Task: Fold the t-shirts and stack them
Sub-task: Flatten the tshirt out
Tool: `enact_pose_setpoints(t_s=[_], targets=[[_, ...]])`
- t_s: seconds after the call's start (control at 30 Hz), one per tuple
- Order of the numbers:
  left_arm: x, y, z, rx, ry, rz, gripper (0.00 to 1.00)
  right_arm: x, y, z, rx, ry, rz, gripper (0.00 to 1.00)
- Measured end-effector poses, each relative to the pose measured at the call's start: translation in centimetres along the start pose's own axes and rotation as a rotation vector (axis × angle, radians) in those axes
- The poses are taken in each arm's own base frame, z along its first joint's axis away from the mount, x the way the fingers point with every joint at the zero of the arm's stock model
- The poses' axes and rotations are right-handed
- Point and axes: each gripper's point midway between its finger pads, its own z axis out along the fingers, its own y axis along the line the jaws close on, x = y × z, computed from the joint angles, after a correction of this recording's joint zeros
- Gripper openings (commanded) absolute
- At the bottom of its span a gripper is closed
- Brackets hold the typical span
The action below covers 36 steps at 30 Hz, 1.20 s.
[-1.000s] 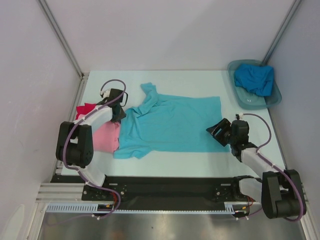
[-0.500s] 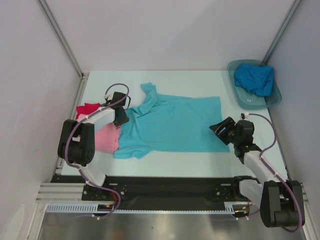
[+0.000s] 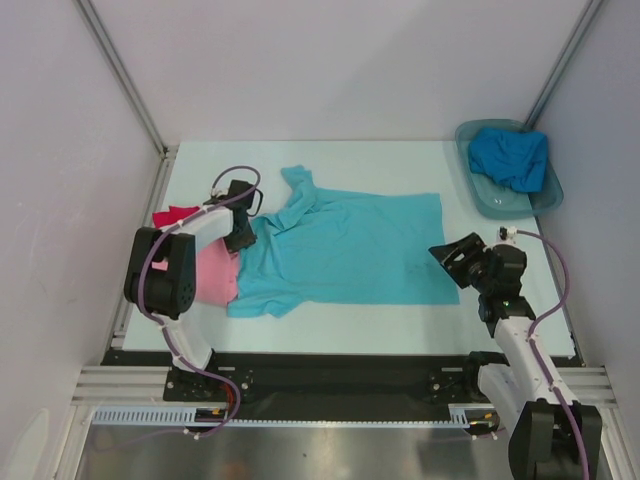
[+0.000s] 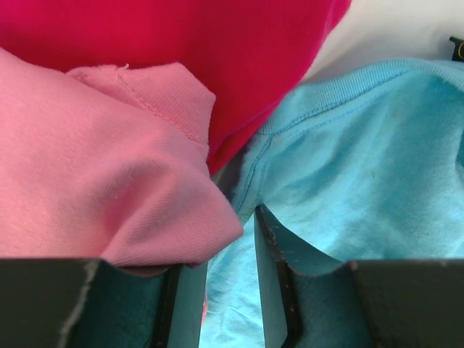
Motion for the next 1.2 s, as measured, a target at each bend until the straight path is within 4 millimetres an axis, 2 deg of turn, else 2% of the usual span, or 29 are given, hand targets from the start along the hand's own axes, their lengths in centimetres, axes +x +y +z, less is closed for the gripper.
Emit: enact_pose_setpoints(t_s=[0.2,0.5,1.2], targets=[[-0.3,0.2,-0.1,0.007,0.001,0.006,0.38,0.5,-0.3,0.2,0.007,0.024,0.009,0.65],[-1.0,0.8,-1.3,0.021,-0.013,0.022,0.38,1.1,-1.0,0.4,0.025,0.049,0.02,0.64],[-2.3,4.4,0.2,-0.042,0.021,-0.033,0.37,0.4,-0.6,-0.2,-0.006,0.03,0.033,0.64]])
